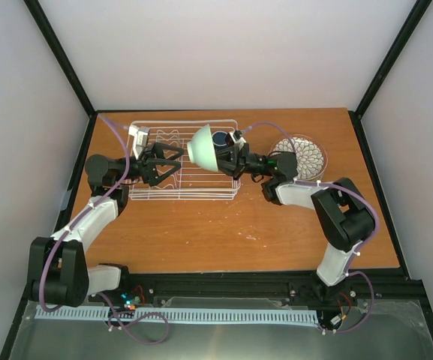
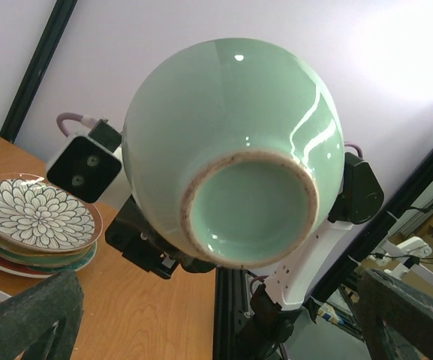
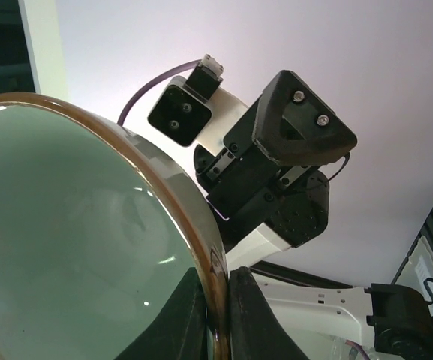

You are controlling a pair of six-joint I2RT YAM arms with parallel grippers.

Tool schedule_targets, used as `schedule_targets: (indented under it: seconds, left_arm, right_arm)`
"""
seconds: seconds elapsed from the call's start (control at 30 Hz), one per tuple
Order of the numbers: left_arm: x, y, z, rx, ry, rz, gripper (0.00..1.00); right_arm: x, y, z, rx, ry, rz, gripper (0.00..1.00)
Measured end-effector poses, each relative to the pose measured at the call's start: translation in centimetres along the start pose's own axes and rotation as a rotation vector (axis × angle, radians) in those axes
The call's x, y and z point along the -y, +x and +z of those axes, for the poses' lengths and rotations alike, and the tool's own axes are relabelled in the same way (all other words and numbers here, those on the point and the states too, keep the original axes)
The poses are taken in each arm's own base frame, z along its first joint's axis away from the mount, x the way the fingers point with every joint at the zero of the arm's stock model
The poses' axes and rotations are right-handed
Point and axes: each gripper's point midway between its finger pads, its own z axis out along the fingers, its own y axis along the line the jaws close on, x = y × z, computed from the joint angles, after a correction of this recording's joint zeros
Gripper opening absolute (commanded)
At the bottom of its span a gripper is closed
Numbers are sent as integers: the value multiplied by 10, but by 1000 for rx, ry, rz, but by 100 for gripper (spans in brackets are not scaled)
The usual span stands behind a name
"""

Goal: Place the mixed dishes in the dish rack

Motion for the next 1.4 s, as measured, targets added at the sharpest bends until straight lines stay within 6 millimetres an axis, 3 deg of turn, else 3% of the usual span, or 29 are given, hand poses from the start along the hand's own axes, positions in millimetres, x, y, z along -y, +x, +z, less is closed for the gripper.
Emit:
schedule_targets:
  seconds: [0.77, 0.93, 1.07, 1.27, 1.4]
  left_arm:
    - [10, -5, 9, -2, 13, -8, 100]
    - [11, -3, 13, -7, 20, -14, 98]
    - [10, -2, 15, -8, 18, -15, 90]
    - [7, -2, 15, -4, 7, -17, 57]
    - [4, -6, 14, 13, -12, -11, 48]
  right_arm:
    - [25, 7, 15, -29, 15, -3, 3]
    - [23, 9, 19, -39, 9, -12, 3]
    - [21, 9, 20, -42, 6, -25, 3]
    - [22, 7, 20, -35, 10, -36, 3]
    - [20, -1, 16, -8, 7, -51, 3]
